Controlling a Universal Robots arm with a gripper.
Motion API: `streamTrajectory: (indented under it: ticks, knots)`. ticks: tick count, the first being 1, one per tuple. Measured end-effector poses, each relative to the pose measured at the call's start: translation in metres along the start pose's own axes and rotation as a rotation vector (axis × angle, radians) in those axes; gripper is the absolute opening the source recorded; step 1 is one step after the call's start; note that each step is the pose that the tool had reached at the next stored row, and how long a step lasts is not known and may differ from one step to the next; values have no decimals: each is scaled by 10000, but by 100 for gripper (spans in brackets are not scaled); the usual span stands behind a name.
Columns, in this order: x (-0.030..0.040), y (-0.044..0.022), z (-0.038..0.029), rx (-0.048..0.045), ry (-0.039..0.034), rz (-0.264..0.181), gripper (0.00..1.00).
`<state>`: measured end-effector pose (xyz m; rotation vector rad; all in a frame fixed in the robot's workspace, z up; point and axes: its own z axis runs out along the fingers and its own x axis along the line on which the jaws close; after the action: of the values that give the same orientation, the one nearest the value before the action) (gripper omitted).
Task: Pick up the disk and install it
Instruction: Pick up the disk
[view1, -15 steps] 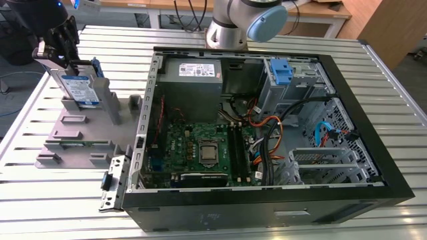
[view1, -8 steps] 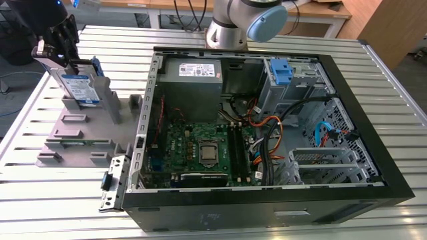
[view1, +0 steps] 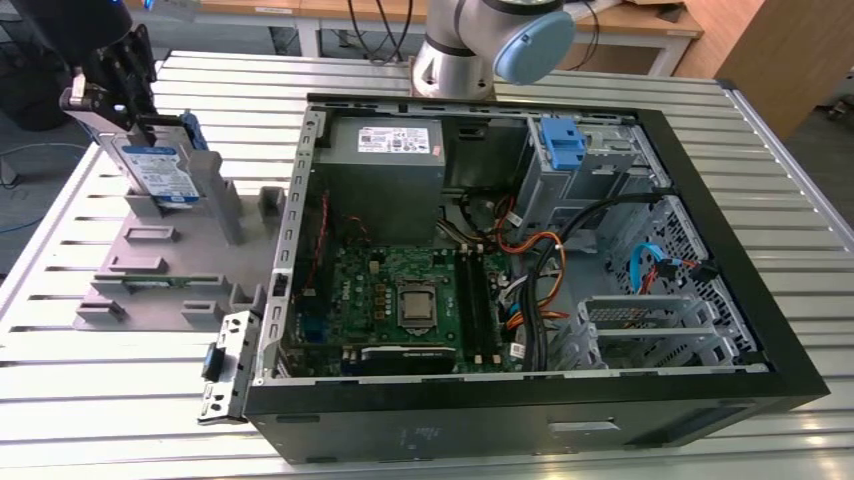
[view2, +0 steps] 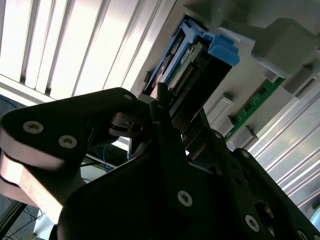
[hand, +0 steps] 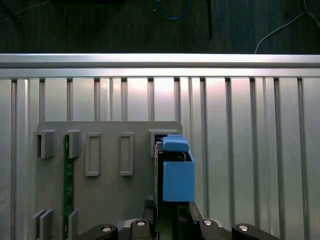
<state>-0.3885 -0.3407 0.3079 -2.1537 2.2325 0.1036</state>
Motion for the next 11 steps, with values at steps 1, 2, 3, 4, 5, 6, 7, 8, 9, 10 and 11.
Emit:
streamTrajectory:
  ticks: [1,2,3,4,5,6,7,8,9,10,11]
  knots:
    - [0,0,0,-1,0,1,35]
    - [0,0,0,-1,0,0,35]
    - [0,0,0,-1,0,0,35]
    - [0,0,0,-1,1,0,35]
    - [0,0,0,-1,1,0,35]
    - [0,0,0,-1,1,0,35]
    - [0,0,0,-1,1,0,35]
    - [0,0,1,-1,0,0,35]
    - [0,0,1,-1,1,0,35]
    - [0,0,1,0,0,0,35]
    - [0,0,1,-1,0,0,35]
